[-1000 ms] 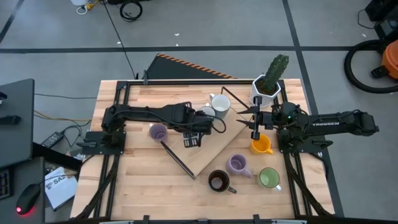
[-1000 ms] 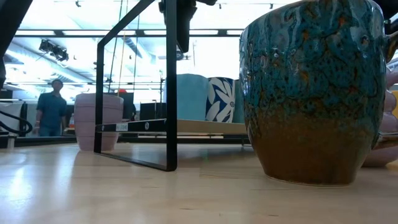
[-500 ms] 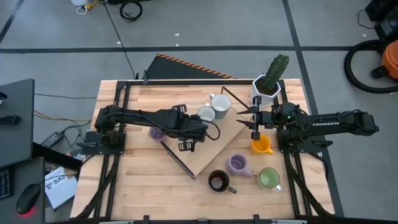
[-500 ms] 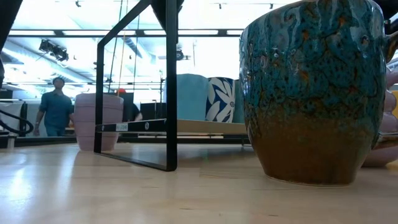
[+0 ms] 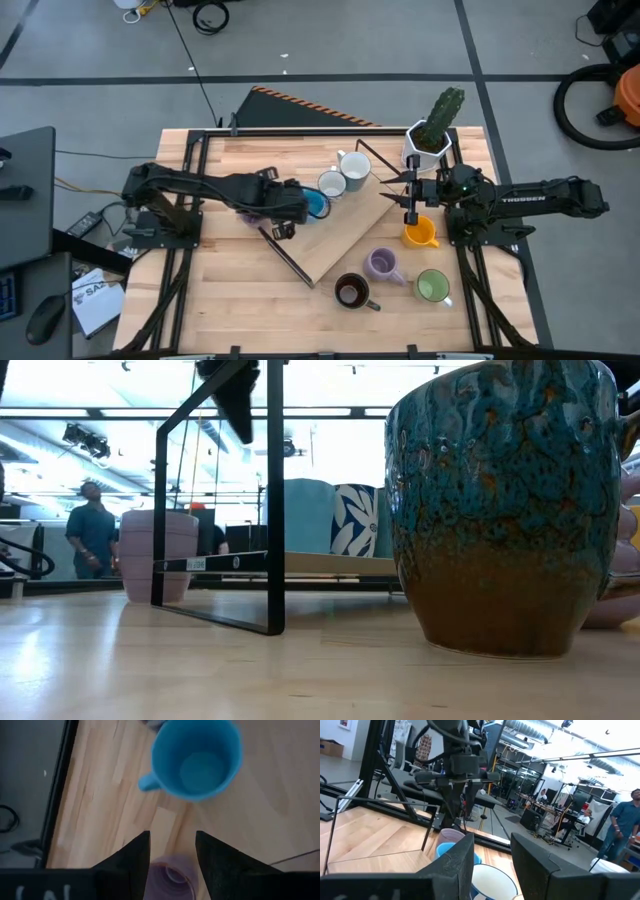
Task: Place coffee mugs
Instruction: Put the yellow mug on the shelf
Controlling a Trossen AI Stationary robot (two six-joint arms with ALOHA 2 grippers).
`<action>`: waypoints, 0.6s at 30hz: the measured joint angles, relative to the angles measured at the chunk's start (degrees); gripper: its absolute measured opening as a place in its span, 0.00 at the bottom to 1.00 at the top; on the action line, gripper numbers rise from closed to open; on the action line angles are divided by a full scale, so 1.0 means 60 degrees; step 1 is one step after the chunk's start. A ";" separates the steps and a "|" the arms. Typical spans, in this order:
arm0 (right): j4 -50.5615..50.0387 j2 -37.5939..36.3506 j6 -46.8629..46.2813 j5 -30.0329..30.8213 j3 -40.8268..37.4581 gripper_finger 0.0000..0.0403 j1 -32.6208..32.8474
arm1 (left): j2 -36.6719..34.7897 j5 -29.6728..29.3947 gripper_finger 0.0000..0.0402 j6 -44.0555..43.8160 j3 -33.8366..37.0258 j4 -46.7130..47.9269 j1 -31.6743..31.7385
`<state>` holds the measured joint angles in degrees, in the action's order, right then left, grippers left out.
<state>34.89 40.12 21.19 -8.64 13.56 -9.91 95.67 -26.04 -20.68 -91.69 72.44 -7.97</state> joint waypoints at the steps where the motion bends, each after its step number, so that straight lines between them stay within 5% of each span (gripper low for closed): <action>1: 0.0011 0.0004 -0.0001 0.0000 0.0000 0.33 0.0000 | -0.0163 0.0029 0.41 -0.0104 0.0223 -0.0053 0.0016; 18: 0.0033 0.0000 -0.0109 -0.0003 -0.0007 0.33 0.0004 | -0.2158 0.0989 0.39 -0.1444 0.3728 -0.0932 0.0560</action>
<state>35.09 40.12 20.53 -8.66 13.52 -9.89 82.72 -20.10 -29.34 -69.32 66.84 -4.61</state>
